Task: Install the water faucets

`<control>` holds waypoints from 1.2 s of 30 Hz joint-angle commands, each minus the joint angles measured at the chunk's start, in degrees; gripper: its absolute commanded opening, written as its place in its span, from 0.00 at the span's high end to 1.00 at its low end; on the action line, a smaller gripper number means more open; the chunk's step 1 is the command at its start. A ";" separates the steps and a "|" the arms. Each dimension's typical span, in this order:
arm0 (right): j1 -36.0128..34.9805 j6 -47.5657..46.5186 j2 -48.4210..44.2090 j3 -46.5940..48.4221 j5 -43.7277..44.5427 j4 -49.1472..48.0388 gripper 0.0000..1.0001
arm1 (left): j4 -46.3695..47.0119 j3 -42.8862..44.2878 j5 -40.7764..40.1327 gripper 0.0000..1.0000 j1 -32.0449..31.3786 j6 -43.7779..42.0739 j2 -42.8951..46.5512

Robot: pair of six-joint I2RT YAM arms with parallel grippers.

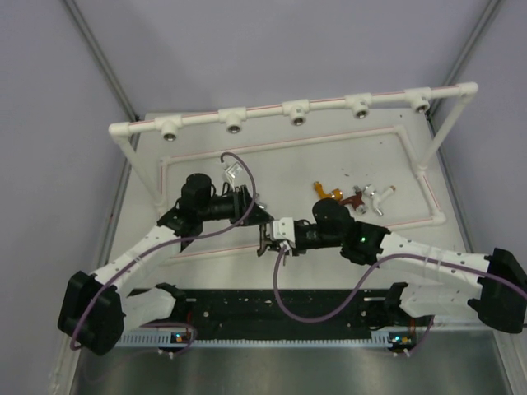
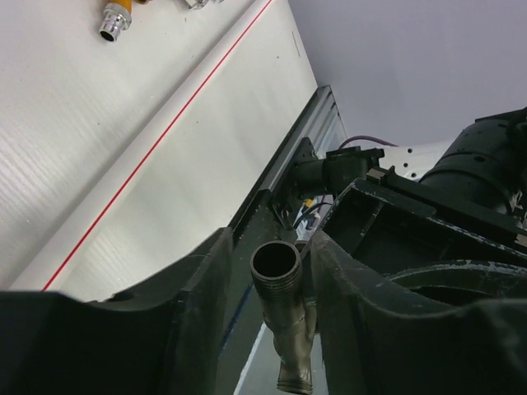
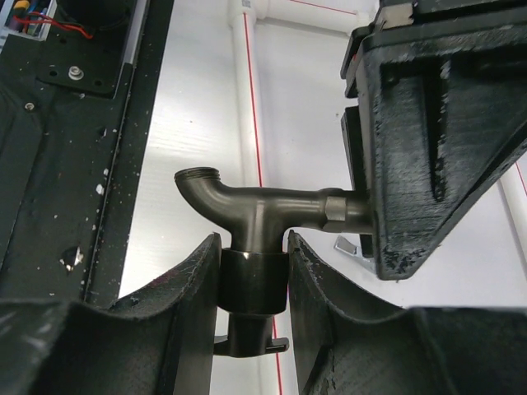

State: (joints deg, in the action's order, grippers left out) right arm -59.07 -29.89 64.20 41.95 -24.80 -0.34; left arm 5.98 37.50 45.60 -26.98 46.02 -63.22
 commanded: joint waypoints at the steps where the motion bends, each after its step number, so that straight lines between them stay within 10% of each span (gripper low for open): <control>1: -1.05 -2.37 -0.04 3.49 -0.43 -1.60 1.00 | 0.88 2.23 -0.25 0.59 -0.70 -1.55 -0.41; 6: -0.96 -2.72 -0.13 2.96 0.36 -1.51 1.00 | 0.96 2.49 -0.69 1.00 -0.70 -1.64 0.47; 9: -1.05 0.34 -0.83 1.99 3.95 -4.66 0.98 | 2.10 2.15 -0.69 1.00 -0.62 -1.46 1.78; 13: -1.05 8.07 -3.37 0.68 11.95 -9.93 0.52 | 6.32 -0.57 -5.94 1.00 -0.53 0.64 6.61; 20: 0.27 22.04 -13.74 -8.19 21.44 -24.87 0.03 | 19.11 -12.25 -27.74 1.00 -0.53 12.66 20.31; 27: 2.56 41.81 -22.45 -16.71 31.29 -39.09 0.01 | 42.07 -26.32 -46.90 1.00 -1.05 27.19 25.34; 36: 2.64 60.20 -15.18 -26.92 32.36 -62.66 0.01 | 65.81 -28.36 -52.46 1.00 -3.60 31.59 17.44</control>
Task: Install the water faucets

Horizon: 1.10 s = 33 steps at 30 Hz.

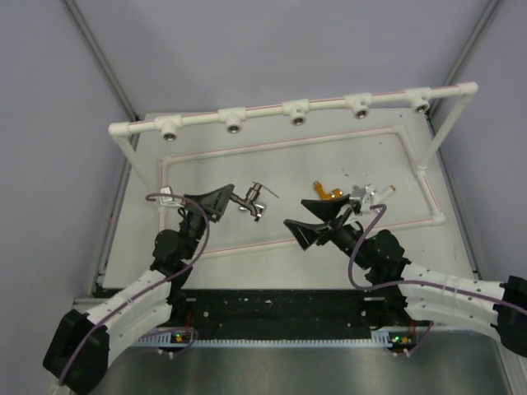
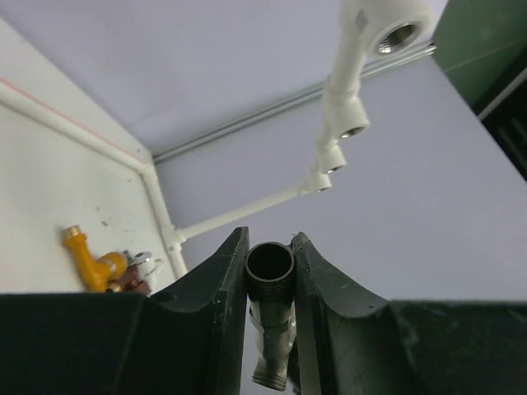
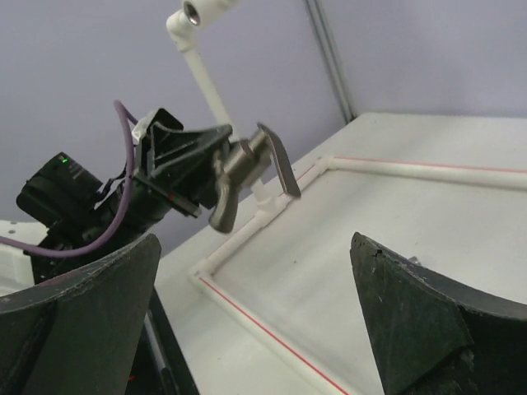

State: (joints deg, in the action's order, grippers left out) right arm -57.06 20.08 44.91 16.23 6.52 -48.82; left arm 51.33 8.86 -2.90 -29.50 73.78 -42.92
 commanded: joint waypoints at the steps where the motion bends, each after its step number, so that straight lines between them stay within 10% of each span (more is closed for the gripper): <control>1: 0.54 10.86 5.44 -1.46 0.34 -17.07 0.01 | 21.95 0.71 -3.87 1.00 -1.61 3.74 -4.18; 22: 1.07 11.13 26.46 6.88 -6.26 -41.62 0.14 | 35.77 7.92 -5.81 1.00 -13.04 1.28 -18.78; 33: 1.33 10.68 26.64 7.68 -8.72 -42.41 0.42 | 37.79 8.10 -5.46 1.00 -13.83 0.93 -20.37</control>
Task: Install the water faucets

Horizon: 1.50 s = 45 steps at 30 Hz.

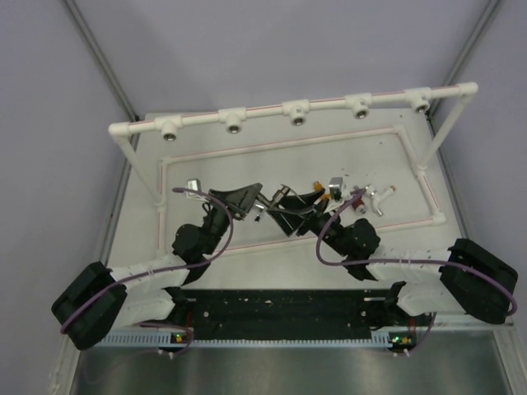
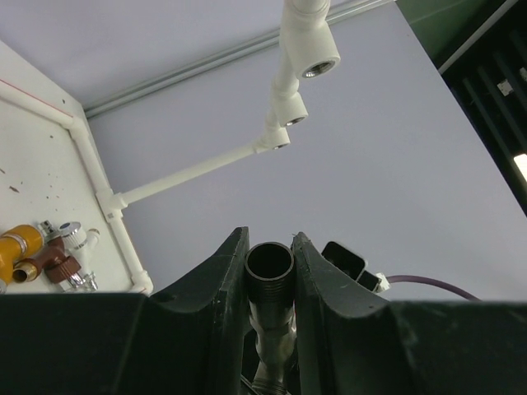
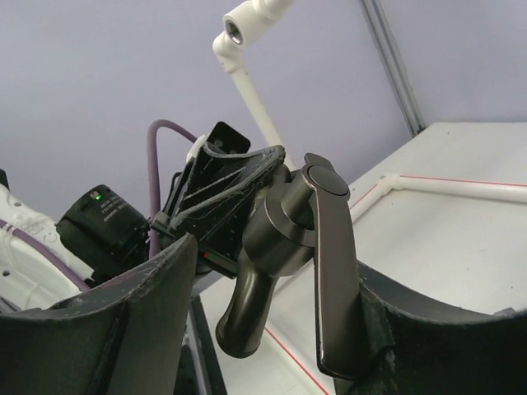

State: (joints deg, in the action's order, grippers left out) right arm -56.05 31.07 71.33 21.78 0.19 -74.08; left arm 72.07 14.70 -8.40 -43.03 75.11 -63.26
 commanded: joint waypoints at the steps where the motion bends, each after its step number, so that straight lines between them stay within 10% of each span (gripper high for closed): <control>1: 0.42 -0.31 0.21 2.04 -2.38 -17.15 0.46 | 17.05 2.26 0.32 1.00 -0.30 -0.49 -0.02; 7: 0.59 0.65 0.83 2.30 -1.68 -17.50 0.71 | 18.54 2.18 2.25 1.00 -0.30 -0.67 -0.72; 18: 0.68 1.28 3.55 3.80 -2.47 -19.25 0.49 | 20.65 3.41 4.36 1.00 -0.83 -0.93 -1.95; 27: 1.47 -0.39 2.41 3.10 -3.09 -19.43 0.96 | 20.74 1.74 4.89 0.98 -0.92 -1.89 -1.16; 33: 4.10 -1.01 -3.02 1.95 -6.68 -11.02 1.00 | 18.12 -3.88 3.82 0.44 0.39 -5.67 3.40; 45: 8.77 -19.89 -20.17 13.10 -27.68 41.61 1.00 | -64.90 20.70 25.96 0.20 5.23 -52.49 29.43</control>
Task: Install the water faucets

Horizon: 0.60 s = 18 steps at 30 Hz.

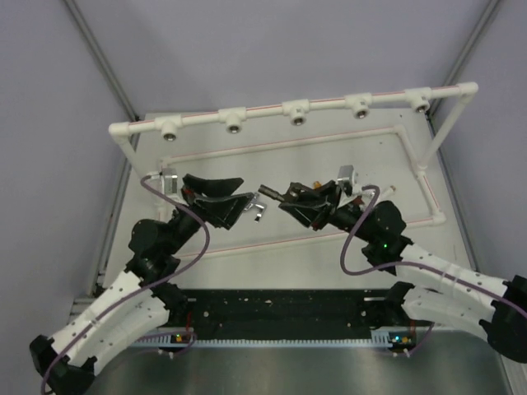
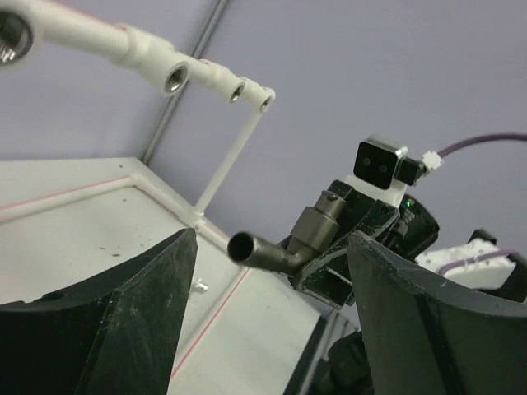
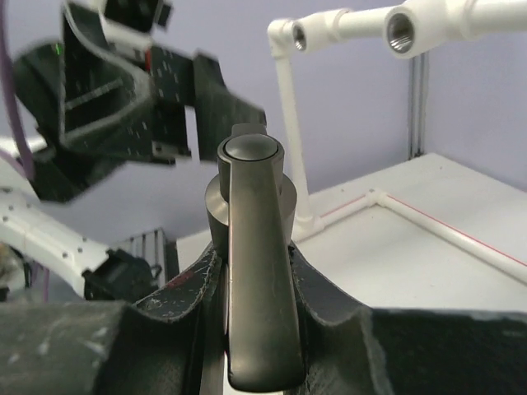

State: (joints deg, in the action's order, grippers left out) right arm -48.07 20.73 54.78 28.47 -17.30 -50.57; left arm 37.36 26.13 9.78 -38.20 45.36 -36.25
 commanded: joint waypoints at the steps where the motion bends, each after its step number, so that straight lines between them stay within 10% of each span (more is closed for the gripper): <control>1: 0.79 -11.57 -4.33 7.47 -11.34 21.79 1.00 | -34.25 12.07 10.84 0.20 0.40 -26.43 1.89; 7: 0.88 -19.67 -6.53 12.40 -18.37 33.95 1.00 | -50.89 23.52 23.77 0.23 0.40 -39.11 -5.66; 18: 0.79 -18.80 -6.62 12.49 -23.39 31.41 1.00 | -49.85 24.06 46.55 0.29 0.40 -44.05 -11.39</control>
State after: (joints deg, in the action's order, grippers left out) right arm -47.70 2.50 49.23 38.06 -37.74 -15.75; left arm -14.22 49.04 44.69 -37.91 4.45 -48.10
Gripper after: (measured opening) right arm 0.230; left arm 0.714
